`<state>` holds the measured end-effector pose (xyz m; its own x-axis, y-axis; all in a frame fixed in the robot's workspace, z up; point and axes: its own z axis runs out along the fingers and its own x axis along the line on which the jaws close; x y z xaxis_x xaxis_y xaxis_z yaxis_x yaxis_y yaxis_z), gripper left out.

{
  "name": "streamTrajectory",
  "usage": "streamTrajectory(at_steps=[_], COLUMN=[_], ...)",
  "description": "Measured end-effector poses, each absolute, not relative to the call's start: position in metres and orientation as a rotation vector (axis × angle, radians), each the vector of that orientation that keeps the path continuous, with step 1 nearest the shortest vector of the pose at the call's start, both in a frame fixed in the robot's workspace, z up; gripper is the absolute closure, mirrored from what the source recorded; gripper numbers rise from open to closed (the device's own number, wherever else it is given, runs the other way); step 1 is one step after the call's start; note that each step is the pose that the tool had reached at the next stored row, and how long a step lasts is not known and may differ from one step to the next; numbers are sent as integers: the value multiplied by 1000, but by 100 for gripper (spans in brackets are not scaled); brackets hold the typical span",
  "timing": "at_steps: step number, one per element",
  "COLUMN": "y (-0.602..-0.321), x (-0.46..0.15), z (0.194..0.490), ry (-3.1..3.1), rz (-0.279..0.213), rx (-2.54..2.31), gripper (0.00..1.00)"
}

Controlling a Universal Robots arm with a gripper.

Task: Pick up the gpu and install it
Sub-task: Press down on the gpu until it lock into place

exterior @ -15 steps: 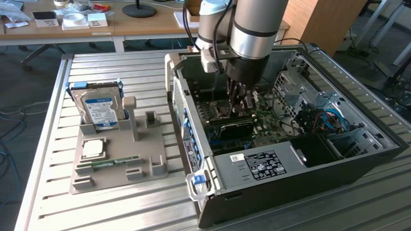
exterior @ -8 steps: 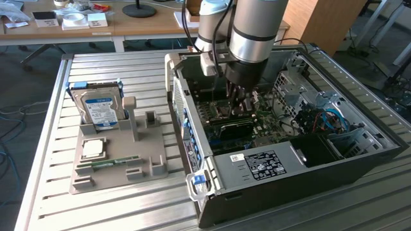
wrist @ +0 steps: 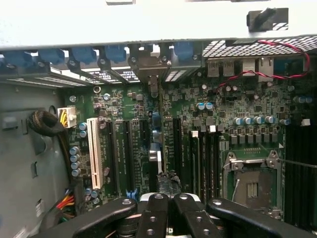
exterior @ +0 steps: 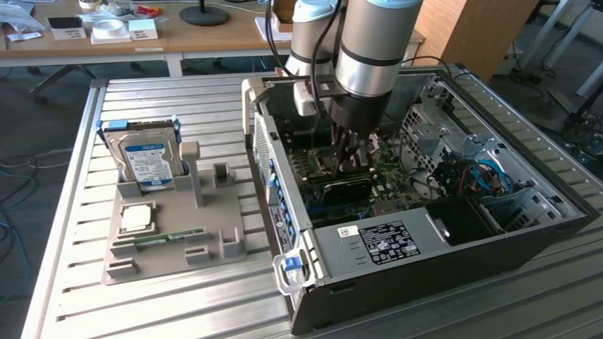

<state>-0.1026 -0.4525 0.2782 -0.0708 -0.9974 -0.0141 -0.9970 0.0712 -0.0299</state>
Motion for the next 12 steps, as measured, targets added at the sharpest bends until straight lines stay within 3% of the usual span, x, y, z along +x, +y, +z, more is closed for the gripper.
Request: streamTrajectory(at_steps=[12], y=[-453], x=[-103], z=[271], ry=[2277], rz=[-19], rx=[-2120], gripper=[89])
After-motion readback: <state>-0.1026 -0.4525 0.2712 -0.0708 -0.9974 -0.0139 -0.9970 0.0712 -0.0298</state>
